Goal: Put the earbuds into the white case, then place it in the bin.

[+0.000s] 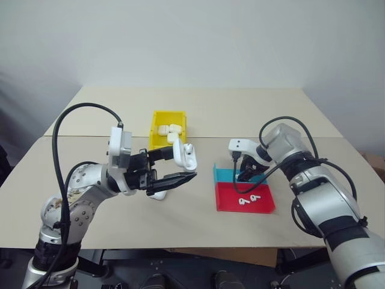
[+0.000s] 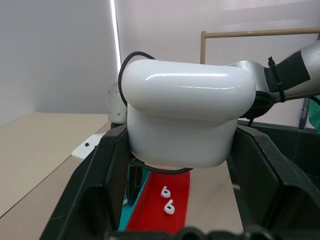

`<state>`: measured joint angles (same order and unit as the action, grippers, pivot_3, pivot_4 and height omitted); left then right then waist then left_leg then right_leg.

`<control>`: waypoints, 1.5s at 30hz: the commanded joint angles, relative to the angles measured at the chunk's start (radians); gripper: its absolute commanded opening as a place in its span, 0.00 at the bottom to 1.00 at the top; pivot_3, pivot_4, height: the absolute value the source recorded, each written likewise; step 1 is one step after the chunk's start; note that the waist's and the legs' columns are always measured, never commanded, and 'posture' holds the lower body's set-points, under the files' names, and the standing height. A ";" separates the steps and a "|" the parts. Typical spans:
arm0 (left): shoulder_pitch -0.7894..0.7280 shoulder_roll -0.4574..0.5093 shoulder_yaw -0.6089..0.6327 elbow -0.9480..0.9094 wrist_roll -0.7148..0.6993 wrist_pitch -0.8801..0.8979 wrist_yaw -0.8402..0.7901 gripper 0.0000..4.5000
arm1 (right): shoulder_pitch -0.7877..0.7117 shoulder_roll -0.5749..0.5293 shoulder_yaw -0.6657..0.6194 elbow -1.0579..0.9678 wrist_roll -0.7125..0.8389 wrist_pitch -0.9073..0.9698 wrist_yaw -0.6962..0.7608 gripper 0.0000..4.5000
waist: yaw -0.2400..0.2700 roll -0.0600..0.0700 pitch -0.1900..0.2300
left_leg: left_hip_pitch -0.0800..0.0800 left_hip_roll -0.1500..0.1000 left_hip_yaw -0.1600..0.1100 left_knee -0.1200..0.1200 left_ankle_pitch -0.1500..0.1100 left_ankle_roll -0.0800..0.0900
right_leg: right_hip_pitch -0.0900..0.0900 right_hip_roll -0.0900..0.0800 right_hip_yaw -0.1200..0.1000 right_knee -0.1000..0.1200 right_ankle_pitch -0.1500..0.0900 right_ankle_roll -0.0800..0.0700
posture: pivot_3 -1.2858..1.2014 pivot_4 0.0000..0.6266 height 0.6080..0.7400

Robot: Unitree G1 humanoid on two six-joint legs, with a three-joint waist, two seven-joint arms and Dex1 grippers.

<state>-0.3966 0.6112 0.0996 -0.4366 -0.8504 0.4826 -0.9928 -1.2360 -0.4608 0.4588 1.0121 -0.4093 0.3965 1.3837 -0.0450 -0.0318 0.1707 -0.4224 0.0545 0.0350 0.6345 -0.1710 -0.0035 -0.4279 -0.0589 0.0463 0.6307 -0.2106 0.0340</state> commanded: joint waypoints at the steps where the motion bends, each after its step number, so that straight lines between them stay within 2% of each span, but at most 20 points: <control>1: -0.009 0.008 0.021 -0.030 -0.013 -0.005 0.005 0.62 | -0.007 0.000 0.000 -0.020 0.006 -0.011 0.001 0.66 | 0.000 0.000 0.000 | 0.000 0.000 0.000 0.000 0.000 0.000 | 0.000 0.000 0.000 0.000 0.000 0.000 | 0.52 0.24 1.00; 5: -0.006 0.011 0.025 -0.033 -0.014 -0.004 0.009 0.62 | -0.008 0.004 0.004 -0.015 0.005 -0.019 0.007 0.66 | 0.000 0.000 0.000 | 0.000 0.000 0.000 0.000 0.000 0.000 | 0.000 0.000 0.000 0.000 0.000 0.000 | 0.52 0.24 1.00; 6: -0.006 0.012 0.026 -0.034 -0.014 -0.003 0.010 0.62 | -0.007 0.004 0.006 -0.016 0.004 -0.020 0.009 0.62 | 0.000 0.000 0.000 | 0.000 0.000 0.000 0.000 0.000 0.000 | 0.000 0.000 0.000 0.000 0.000 0.000 | 0.52 0.24 1.00; 8: -0.005 0.013 0.026 -0.036 -0.014 -0.004 0.011 0.62 | -0.004 0.003 0.012 -0.019 0.000 -0.025 0.014 0.54 | 0.000 0.000 0.000 | 0.000 0.000 0.000 0.000 0.000 0.000 | 0.000 0.000 0.000 0.000 0.000 0.000 | 0.52 0.24 1.00; 13: -0.003 0.015 0.027 -0.038 -0.015 -0.004 0.015 0.62 | 0.001 0.004 0.017 -0.018 -0.001 -0.029 0.014 0.17 | 0.000 0.000 0.000 | 0.000 0.000 0.000 0.000 0.000 0.000 | 0.000 0.000 0.000 0.000 0.000 0.000 | 0.52 0.24 1.00; 14: -0.002 0.016 0.028 -0.039 -0.016 -0.004 0.015 0.62 | 0.002 0.004 0.018 -0.019 -0.001 -0.027 0.014 0.14 | 0.000 0.000 0.000 | 0.000 0.000 0.000 0.000 0.000 0.000 | 0.000 0.000 0.000 0.000 0.000 0.000 | 0.52 0.24 1.00; 23: -0.009 0.014 0.016 -0.030 -0.018 -0.007 0.008 0.62 | -0.008 -0.002 -0.015 -0.021 0.024 0.029 0.003 0.14 | 0.000 0.000 0.000 | 0.000 0.000 0.000 0.000 0.000 0.000 | 0.000 0.000 0.000 0.000 0.000 0.000 | 0.52 0.24 1.00; 26: -0.018 0.010 0.007 -0.018 -0.017 -0.008 -0.004 0.62 | -0.049 -0.009 -0.081 -0.013 0.079 0.103 -0.009 0.14 | 0.000 0.000 0.000 | 0.000 0.000 0.000 0.000 0.000 0.000 | 0.000 0.000 0.000 0.000 0.000 0.000 | 0.52 0.24 1.00; 29: -0.034 0.002 -0.005 0.002 -0.013 -0.008 -0.017 0.62 | -0.086 -0.044 -0.238 -0.053 0.208 0.256 -0.033 0.14 | 0.001 0.000 0.000 | 0.000 0.000 0.000 0.000 0.000 0.000 | 0.000 0.000 0.000 0.000 0.000 0.000 | 0.52 0.24 1.00; 32: -0.045 -0.005 -0.010 0.017 -0.012 -0.009 -0.027 0.62 | -0.058 -0.087 -0.385 -0.186 0.339 0.442 -0.050 0.14 | 0.008 0.000 0.000 | 0.000 0.000 0.000 0.000 0.000 0.000 | 0.000 0.000 0.000 0.000 0.001 -0.001 | 0.52 0.24 1.00; 34: -0.053 -0.010 -0.015 0.028 -0.010 -0.010 -0.034 0.62 | 0.017 -0.109 -0.506 -0.360 0.438 0.574 -0.088 0.14 | 0.012 0.000 0.000 | -0.001 0.000 0.000 0.000 0.000 0.000 | 0.000 0.000 -0.001 -0.001 0.000 -0.001 | 0.52 0.24 1.00; 36: -0.068 -0.019 -0.025 0.047 -0.007 -0.009 -0.043 0.62 | 0.159 -0.094 -0.696 -0.650 0.564 0.670 -0.152 0.14 | 0.022 0.000 0.000 | -0.001 0.000 -0.001 -0.001 0.000 0.000 | 0.001 0.000 -0.001 -0.002 0.000 -0.001 | 0.52 0.24 1.00; 38: -0.092 -0.027 -0.035 0.075 -0.005 -0.005 -0.053 0.62 | 0.274 -0.024 -0.877 -0.920 0.684 0.773 -0.235 0.14 | 0.031 0.000 0.000 | -0.001 0.000 -0.002 -0.001 0.000 0.000 | 0.002 0.000 -0.002 -0.002 0.000 0.000 | 0.52 0.24 1.00; 40: -0.128 -0.041 -0.050 0.120 0.006 -0.008 -0.064 0.62 | 0.367 0.132 -1.036 -1.206 0.822 0.839 -0.345 0.14 | 0.032 0.000 0.000 | -0.001 0.000 -0.002 -0.001 0.000 0.000 | 0.001 0.000 -0.002 -0.001 0.000 0.001 | 0.52 0.24 1.00; 45: -0.209 -0.078 -0.090 0.211 0.037 -0.011 -0.100 0.62 | 0.444 0.402 -1.180 -1.576 1.108 0.980 -0.537 0.14 | 0.023 0.002 0.000 | 0.000 0.000 -0.003 0.001 0.000 0.000 | 0.001 0.001 -0.002 0.001 -0.002 0.004 | 0.52 0.24 1.00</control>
<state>-0.5702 0.5446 0.0157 -0.2419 -0.8225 0.4832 -1.0761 -0.7889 -0.1130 -0.6678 -0.4397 0.5722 1.3262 0.9170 -0.0219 -0.0301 0.1710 -0.4213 0.0549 0.0324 0.6354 -0.1711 -0.0032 -0.4256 -0.0584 0.0441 0.6322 -0.2128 0.0381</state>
